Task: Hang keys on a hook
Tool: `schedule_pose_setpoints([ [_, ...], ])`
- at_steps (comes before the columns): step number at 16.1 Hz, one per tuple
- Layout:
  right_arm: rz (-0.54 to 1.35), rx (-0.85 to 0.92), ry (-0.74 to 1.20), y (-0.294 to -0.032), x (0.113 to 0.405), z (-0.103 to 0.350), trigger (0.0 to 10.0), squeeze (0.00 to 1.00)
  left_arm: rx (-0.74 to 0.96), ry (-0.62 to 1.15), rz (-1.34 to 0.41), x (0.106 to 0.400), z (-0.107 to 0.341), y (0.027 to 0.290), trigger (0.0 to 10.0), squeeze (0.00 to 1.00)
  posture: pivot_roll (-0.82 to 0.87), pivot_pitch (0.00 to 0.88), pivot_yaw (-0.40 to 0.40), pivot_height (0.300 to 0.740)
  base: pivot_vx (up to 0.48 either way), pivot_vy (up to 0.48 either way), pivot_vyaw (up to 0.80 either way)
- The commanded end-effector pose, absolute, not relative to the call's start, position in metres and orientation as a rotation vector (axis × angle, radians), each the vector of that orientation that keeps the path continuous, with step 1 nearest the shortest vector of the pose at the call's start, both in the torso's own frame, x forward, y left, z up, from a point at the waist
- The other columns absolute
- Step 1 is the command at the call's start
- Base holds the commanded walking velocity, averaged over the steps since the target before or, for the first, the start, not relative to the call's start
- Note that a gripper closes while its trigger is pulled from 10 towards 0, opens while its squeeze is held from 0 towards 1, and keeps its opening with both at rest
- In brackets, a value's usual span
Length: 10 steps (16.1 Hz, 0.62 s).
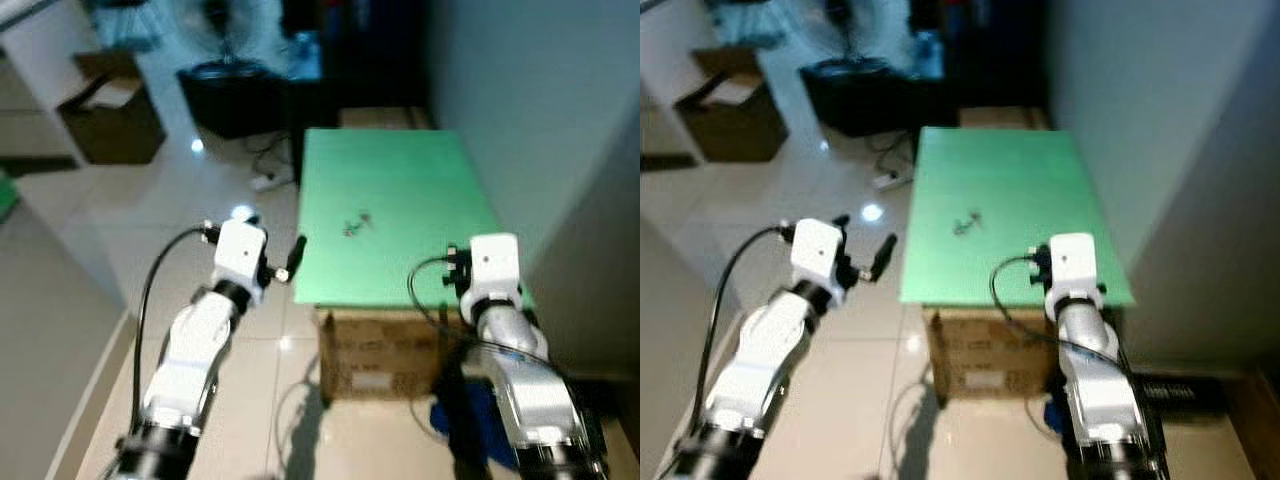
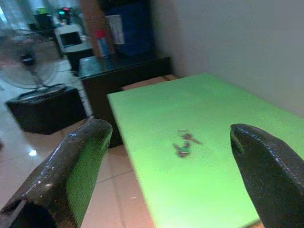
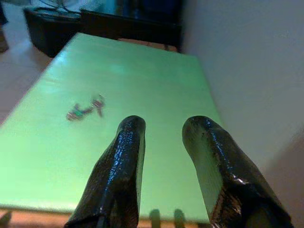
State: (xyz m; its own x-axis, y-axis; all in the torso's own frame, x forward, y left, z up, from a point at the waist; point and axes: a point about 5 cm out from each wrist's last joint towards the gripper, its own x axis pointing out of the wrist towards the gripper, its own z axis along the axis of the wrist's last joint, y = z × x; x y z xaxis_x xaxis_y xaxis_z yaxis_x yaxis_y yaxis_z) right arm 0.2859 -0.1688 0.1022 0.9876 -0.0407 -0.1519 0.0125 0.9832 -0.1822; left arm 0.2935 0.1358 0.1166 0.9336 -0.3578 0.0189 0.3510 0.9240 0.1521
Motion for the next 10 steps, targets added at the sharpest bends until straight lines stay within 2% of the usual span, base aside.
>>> schedule_pose_setpoints([
  [1, -0.008, -0.162, 0.152, -0.1612, 0.2861, 0.1026, 10.0, 0.0, 0.152, -0.042, -0.342, 0.2938, 0.1174, 0.1435, 10.0, 0.0, -0.06, 0.0, 0.056, 0.74, 0.33, 0.0, -0.41],
  [4, 0.005, -0.163, 0.147, -0.1611, 0.2884, 0.1032, 10.0, 0.0, 0.157, -0.04, -0.344, 0.2914, 0.1173, 0.1444, 10.0, 0.0, -0.05, 0.0, 0.053, 0.74, 0.334, 0.0, -0.8],
  [10, 0.053, -0.197, 0.128, -0.1567, 0.2928, 0.1065, 10.0, 0.0, 0.155, -0.038, -0.317, 0.2934, 0.1164, 0.1485, 10.0, 0.0, -0.06, 0.0, 0.042, 0.74, 0.332, 0.0, 0.0],
])
